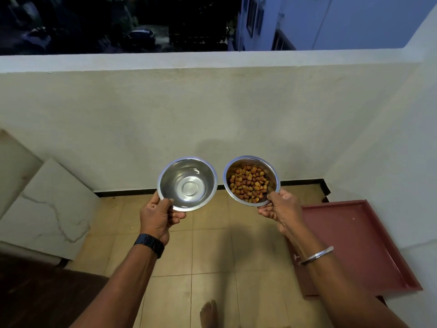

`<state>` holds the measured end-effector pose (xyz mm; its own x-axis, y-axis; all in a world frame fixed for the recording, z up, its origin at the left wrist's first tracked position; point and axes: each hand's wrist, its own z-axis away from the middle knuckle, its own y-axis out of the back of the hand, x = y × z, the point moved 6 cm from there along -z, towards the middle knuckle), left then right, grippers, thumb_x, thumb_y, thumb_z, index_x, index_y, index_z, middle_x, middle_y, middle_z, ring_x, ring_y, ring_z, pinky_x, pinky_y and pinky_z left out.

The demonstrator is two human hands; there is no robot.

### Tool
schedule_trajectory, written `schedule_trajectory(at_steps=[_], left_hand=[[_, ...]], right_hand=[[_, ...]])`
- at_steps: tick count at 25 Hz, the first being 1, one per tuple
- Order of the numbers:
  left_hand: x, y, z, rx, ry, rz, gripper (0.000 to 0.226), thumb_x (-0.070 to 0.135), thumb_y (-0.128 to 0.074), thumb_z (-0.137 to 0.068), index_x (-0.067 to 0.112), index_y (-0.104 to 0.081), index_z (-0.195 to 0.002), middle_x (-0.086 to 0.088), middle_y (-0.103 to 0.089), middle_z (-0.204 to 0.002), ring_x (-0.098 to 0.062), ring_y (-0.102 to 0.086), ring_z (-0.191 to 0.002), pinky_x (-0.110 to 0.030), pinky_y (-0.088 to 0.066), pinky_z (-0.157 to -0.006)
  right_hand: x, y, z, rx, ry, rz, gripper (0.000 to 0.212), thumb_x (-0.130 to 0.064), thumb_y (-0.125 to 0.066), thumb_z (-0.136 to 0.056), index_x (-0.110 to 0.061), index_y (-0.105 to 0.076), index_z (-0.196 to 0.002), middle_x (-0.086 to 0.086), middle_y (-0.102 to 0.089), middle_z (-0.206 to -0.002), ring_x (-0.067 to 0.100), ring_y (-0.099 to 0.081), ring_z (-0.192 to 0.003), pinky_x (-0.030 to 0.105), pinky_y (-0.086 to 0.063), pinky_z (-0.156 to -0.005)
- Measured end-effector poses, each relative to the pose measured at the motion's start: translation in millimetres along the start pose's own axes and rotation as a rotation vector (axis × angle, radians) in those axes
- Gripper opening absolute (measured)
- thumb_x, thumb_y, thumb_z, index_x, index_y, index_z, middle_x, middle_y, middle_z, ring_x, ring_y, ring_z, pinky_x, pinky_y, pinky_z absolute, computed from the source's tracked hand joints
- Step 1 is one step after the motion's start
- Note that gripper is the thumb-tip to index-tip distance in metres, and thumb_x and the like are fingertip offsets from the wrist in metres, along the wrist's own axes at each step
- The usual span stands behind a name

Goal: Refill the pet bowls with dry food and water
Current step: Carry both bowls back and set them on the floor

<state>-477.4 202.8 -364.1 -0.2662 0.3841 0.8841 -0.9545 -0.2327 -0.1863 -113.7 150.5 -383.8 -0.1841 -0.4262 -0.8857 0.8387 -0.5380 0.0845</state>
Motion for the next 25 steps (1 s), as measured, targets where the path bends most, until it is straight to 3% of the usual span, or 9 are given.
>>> schedule_trajectory(at_steps=[12, 18, 25], left_hand=[[-110, -27, -145, -0.020, 0.084, -0.094, 0.040, -0.004, -0.057, -0.099, 0.008, -0.065, -0.137, -0.011, -0.076, -0.076, -0.023, -0.069, -0.046, -0.023, -0.047, -0.039], [-240, -27, -231, -0.007, 0.128, -0.144, 0.043, -0.004, -0.056, -0.100, 0.015, -0.066, -0.137, -0.019, -0.071, -0.079, -0.024, -0.069, -0.046, -0.024, -0.048, -0.039], [-417, -5, -333, 0.017, 0.174, -0.182, 0.045, -0.006, -0.054, -0.099, 0.019, -0.068, -0.134, -0.017, -0.071, -0.070, -0.025, -0.069, -0.045, -0.024, -0.048, -0.039]], right_hand=[[88, -37, -135, -0.011, -0.058, 0.000, 0.020, 0.001, -0.053, -0.103, -0.007, -0.068, -0.113, 0.022, -0.072, -0.071, 0.022, -0.071, -0.046, 0.025, -0.058, -0.043], [205, -50, -238, -0.018, -0.087, 0.044, 0.020, 0.000, -0.054, -0.101, -0.008, -0.071, -0.108, 0.022, -0.073, -0.069, 0.028, -0.072, -0.051, 0.029, -0.060, -0.047], [379, -63, -353, -0.030, -0.122, 0.079, 0.022, 0.000, -0.052, -0.101, -0.002, -0.072, -0.111, 0.026, -0.072, -0.077, 0.032, -0.074, -0.057, 0.031, -0.062, -0.051]])
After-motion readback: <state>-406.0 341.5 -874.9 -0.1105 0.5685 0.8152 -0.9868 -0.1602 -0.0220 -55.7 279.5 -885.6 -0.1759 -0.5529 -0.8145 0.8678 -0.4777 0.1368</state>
